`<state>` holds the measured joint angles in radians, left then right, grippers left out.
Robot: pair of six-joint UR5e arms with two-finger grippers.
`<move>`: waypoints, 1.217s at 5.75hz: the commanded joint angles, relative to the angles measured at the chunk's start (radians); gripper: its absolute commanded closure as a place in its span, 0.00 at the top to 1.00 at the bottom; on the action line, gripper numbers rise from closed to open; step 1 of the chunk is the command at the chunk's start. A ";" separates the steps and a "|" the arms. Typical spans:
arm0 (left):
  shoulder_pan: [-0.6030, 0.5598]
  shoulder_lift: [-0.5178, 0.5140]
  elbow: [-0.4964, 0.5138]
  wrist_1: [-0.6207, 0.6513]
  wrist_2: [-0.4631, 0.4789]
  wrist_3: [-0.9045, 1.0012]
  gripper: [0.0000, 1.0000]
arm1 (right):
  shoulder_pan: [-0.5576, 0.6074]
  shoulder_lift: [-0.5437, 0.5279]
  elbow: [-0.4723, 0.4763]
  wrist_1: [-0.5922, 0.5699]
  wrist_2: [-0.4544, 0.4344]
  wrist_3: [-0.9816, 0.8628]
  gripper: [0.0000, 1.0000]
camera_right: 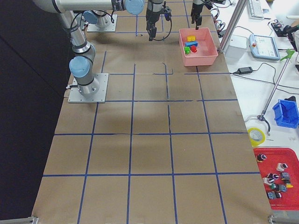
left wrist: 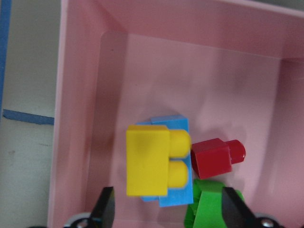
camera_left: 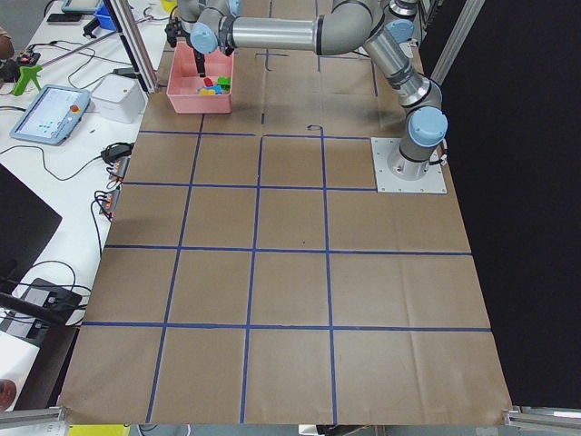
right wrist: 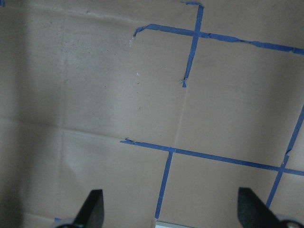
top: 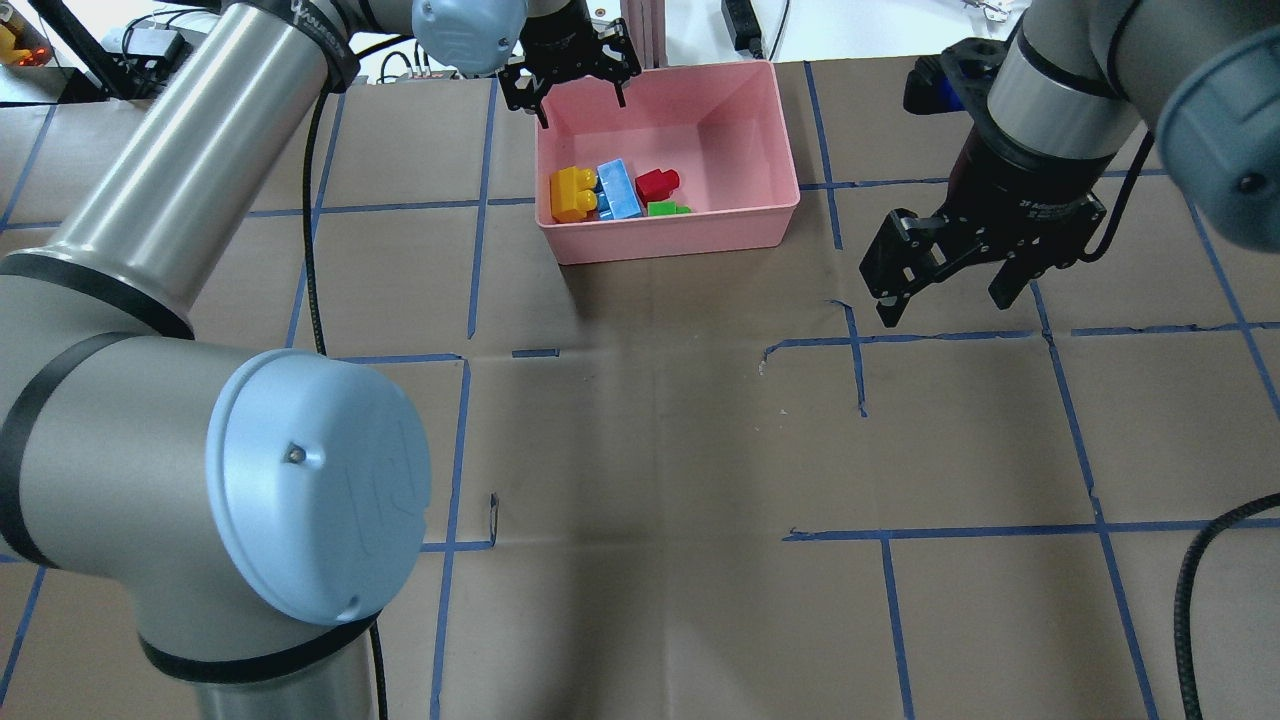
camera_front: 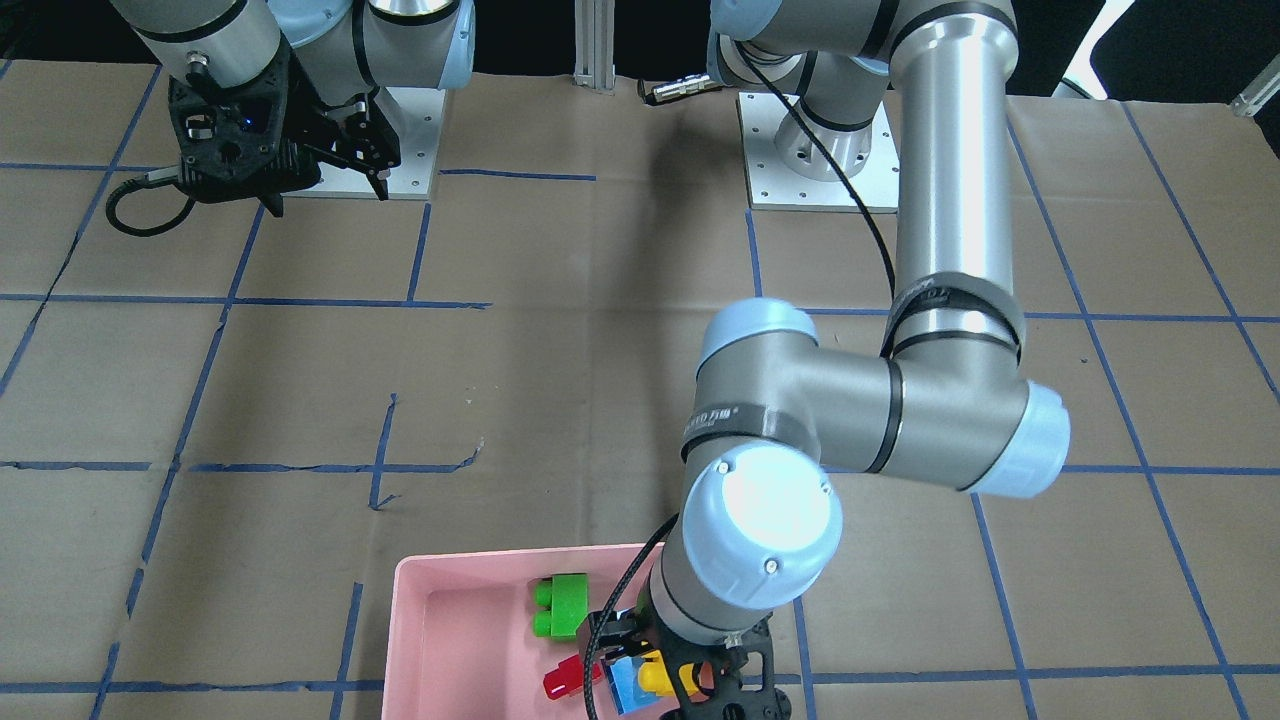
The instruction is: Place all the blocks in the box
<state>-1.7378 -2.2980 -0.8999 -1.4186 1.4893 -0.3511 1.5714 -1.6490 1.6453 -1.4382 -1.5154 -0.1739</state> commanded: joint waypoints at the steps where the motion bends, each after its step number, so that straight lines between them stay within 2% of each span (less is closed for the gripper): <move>1: 0.097 0.191 -0.109 -0.135 0.003 0.169 1.00 | -0.007 -0.005 -0.011 -0.011 -0.065 0.034 1.00; 3: 0.173 0.482 -0.465 -0.125 0.003 0.320 1.00 | -0.005 -0.015 -0.018 -0.010 -0.057 0.212 1.00; 4: 0.175 0.591 -0.578 -0.122 0.050 0.396 1.00 | -0.005 -0.002 -0.003 -0.017 -0.060 0.217 1.00; 5: 0.173 0.645 -0.627 -0.122 0.080 0.408 1.00 | -0.007 -0.012 0.001 -0.031 -0.058 0.220 1.00; 7: 0.165 0.676 -0.626 -0.123 0.072 0.403 1.00 | -0.011 -0.021 -0.002 -0.031 -0.058 0.206 1.00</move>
<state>-1.5706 -1.6394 -1.5205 -1.5414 1.5610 0.0478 1.5630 -1.6652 1.6433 -1.4686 -1.5683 0.0405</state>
